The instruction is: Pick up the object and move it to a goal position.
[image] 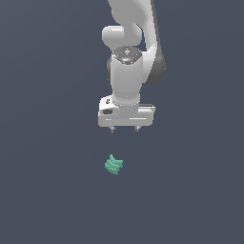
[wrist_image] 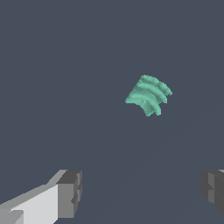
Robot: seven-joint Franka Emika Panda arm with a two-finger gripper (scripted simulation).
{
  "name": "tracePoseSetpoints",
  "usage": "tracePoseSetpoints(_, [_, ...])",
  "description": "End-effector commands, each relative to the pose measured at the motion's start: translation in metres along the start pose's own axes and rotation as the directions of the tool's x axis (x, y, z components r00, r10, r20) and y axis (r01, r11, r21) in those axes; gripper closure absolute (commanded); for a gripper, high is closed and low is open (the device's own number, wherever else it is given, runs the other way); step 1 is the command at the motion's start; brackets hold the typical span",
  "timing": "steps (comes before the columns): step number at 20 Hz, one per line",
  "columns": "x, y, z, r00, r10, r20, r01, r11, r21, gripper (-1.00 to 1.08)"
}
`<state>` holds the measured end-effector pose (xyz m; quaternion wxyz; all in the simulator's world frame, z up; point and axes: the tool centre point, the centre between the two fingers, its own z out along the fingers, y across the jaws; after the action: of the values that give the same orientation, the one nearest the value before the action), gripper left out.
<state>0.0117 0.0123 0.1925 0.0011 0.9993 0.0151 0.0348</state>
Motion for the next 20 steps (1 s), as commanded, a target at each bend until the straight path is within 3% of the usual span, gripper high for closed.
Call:
tracePoseSetpoints(1, [0.0, 0.0, 0.0, 1.0, 0.0, 0.0, 0.0, 1.0, 0.0, -0.92])
tracePoseSetpoints(20, [0.0015, -0.0034, 0.0053, 1.0, -0.026, 0.001, 0.026, 1.0, -0.003, -0.92])
